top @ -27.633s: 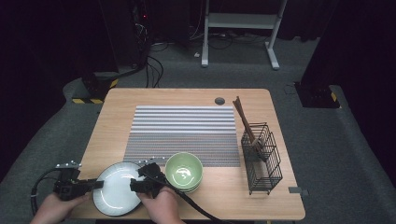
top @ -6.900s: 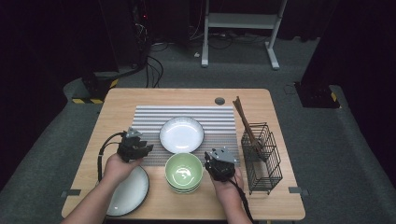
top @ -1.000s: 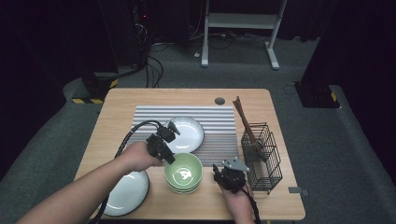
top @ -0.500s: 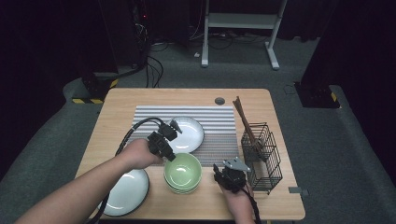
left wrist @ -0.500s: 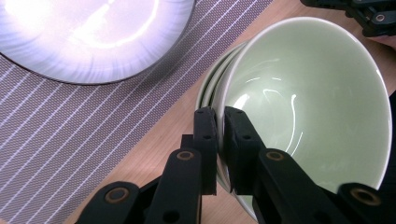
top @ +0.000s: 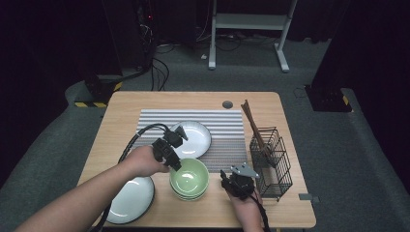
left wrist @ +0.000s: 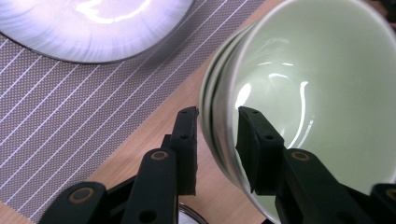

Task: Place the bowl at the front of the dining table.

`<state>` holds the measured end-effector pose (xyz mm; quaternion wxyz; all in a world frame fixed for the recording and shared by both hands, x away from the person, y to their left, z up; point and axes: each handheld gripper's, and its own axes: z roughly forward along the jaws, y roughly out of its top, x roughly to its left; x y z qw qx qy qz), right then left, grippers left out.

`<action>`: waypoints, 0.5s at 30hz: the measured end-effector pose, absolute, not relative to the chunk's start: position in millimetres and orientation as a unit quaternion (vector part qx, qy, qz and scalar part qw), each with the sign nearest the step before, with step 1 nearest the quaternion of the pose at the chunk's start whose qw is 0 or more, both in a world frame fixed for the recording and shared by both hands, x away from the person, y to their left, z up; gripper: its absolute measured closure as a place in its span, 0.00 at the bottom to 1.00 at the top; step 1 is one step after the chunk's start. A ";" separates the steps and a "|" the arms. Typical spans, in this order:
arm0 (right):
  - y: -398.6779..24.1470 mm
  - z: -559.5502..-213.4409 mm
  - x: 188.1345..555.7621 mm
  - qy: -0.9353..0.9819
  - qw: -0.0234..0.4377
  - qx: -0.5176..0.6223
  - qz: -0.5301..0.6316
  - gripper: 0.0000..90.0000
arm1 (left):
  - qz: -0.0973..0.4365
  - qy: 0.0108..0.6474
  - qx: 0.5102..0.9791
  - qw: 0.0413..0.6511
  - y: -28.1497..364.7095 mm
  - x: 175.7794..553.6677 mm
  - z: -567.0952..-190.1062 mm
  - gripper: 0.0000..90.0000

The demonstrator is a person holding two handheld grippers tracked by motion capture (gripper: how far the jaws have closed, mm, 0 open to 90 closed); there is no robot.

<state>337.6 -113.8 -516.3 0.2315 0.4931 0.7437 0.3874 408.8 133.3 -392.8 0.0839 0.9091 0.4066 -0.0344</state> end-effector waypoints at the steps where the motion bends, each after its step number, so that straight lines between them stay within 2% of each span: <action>1: -113.7 -516.2 337.6 0.744 0.232 0.492 0.387 0.55 | -0.031 0.407 0.909 0.082 132.1 407.7 -394.4 0.76; 7: -114.4 -516.4 337.7 0.744 0.231 0.493 0.388 0.55 | -0.019 0.394 0.915 0.083 126.7 405.4 -393.9 0.88; 15: -115.3 -515.8 337.2 0.742 0.230 0.495 0.389 0.55 | 0.001 0.391 0.917 0.080 124.2 405.3 -394.1 0.93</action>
